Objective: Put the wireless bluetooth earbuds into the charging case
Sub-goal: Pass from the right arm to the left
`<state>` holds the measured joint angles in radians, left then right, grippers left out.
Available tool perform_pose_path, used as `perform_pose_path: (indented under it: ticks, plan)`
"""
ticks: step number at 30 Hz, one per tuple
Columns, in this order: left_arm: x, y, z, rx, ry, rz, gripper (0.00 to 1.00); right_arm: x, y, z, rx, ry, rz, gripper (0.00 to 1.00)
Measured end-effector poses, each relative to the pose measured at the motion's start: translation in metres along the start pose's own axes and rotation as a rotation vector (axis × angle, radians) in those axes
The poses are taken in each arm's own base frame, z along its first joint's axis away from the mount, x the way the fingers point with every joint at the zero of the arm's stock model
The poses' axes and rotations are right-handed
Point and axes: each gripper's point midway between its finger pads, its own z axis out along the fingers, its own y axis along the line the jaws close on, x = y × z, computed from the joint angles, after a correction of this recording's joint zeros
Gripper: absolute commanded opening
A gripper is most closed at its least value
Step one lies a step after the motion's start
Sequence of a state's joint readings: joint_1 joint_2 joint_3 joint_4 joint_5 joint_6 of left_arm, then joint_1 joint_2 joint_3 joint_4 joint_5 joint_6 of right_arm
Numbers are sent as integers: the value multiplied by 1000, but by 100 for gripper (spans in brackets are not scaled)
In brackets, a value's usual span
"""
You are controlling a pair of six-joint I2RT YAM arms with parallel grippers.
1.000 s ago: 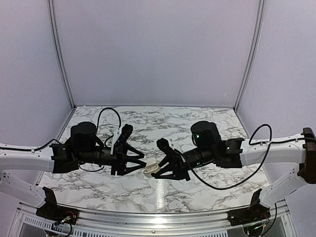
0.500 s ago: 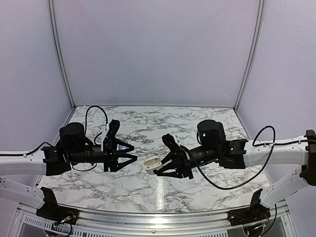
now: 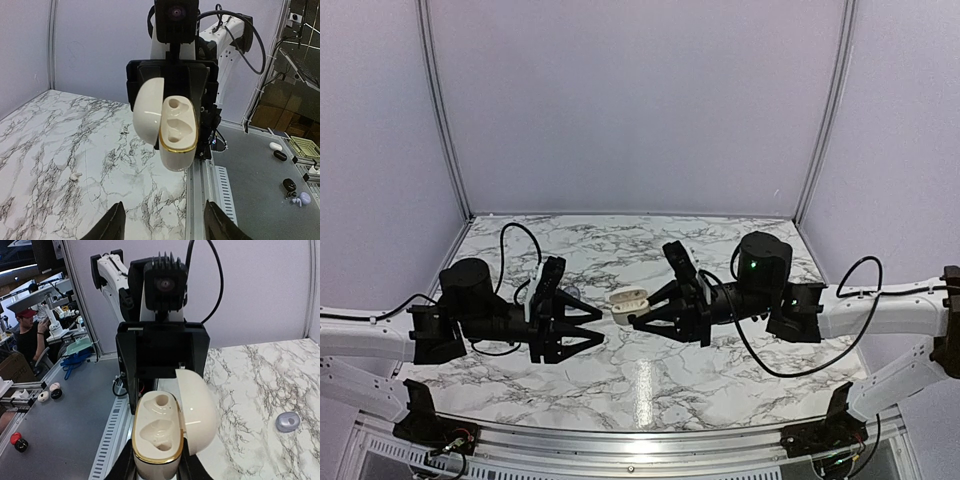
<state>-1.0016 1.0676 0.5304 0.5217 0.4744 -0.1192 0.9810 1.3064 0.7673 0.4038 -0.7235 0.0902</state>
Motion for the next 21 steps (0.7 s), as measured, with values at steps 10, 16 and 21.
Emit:
perform_pose_path:
  ticks: [10, 16, 21]
  plan:
    - [-25, -14, 7, 39, -88, 43, 50, -26, 0, 2, -11, -120, -5, 0]
    - [-32, -11, 15, 25, -103, 40, 44, -30, 1, 4, -16, -140, -3, 0]
    - [-38, -8, 19, 11, -131, 22, 40, -32, 3, 6, -12, -154, -7, 0]
